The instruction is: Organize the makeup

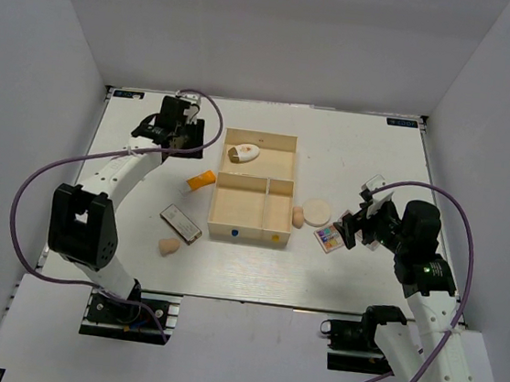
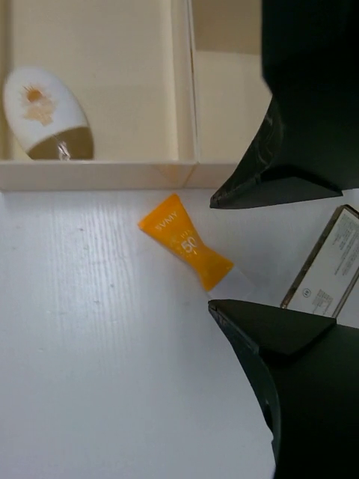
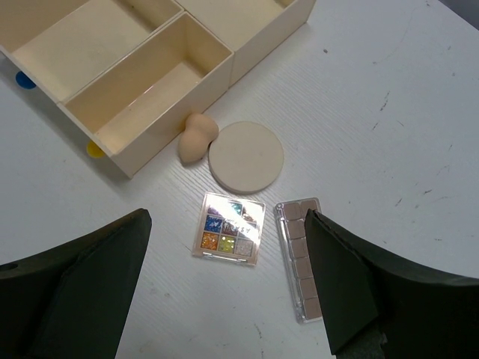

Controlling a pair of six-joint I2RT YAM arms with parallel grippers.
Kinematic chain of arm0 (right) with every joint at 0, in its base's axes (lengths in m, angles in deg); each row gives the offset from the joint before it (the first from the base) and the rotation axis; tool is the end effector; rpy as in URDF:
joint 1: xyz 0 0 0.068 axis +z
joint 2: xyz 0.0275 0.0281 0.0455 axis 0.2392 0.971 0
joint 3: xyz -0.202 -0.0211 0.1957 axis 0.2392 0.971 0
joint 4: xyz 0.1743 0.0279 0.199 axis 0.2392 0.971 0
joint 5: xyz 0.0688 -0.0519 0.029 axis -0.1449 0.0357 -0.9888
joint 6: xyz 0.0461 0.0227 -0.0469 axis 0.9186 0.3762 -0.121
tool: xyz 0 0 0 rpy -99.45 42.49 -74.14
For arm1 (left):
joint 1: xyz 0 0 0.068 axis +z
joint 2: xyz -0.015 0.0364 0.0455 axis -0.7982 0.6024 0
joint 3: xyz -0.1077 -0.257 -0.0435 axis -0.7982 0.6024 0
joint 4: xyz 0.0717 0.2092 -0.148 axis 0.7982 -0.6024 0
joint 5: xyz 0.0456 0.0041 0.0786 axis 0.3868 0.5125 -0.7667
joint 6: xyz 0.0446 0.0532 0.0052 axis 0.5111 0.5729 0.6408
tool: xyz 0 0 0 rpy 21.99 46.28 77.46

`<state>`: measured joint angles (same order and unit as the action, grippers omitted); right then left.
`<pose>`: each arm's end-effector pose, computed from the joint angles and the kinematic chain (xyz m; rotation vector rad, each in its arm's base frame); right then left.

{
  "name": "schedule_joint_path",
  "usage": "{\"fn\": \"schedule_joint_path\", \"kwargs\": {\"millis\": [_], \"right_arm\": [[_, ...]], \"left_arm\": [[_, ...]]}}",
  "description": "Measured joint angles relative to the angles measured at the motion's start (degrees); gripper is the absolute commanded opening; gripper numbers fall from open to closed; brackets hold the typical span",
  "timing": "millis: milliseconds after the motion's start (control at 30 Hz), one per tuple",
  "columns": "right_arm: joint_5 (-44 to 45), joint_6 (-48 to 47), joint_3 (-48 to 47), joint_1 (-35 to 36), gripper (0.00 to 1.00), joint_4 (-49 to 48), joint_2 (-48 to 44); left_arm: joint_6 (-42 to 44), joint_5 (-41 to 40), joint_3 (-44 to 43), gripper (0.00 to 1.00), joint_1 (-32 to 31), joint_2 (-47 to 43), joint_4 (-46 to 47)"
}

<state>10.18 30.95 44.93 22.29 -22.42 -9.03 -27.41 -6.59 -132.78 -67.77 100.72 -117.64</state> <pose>0.1594 0.0483 0.2957 -0.7697 1.7664 0.2879 0.3637 -0.0932 0.2797 0.0594 2.3704 -0.1533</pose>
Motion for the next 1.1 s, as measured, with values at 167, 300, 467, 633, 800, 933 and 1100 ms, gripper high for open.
{"fn": "schedule_joint_path", "kwargs": {"millis": [167, 300, 467, 633, 800, 933, 1100], "right_arm": [[0.0, 0.0, 0.0, 0.6, 0.89, 0.0, 0.0], [0.0, 0.0, 0.0, 0.7, 0.89, 0.0, 0.0], [0.1, 0.0, 0.0, 0.7, 0.89, 0.0, 0.0], [0.2, 0.0, 0.0, 1.0, 0.89, 0.0, 0.0], [0.2, 0.0, 0.0, 1.0, 0.89, 0.0, 0.0], [0.3, 0.0, 0.0, 1.0, 0.89, 0.0, 0.0], [0.4, 0.0, 0.0, 1.0, 0.89, 0.0, 0.0]], "left_arm": [[1.6, 0.4, 0.4, 0.74, 0.8, 3.9, -4.2], [2.9, 0.6, 0.3, 0.75, 0.8, 10.5, -6.8], [4.2, 1.3, 0.4, 0.75, 0.8, 15.2, -8.8], [4.8, 2.0, -0.1, 0.75, 0.8, 16.4, -9.6], [5.2, 2.1, -1.6, 0.71, 0.9, 18.4, -9.7], [5.5, 2.0, -1.7, 0.61, 1.1, 20.0, -9.9], [5.6, 2.0, -1.7, 0.42, 1.2, 20.1, -9.9]]}}
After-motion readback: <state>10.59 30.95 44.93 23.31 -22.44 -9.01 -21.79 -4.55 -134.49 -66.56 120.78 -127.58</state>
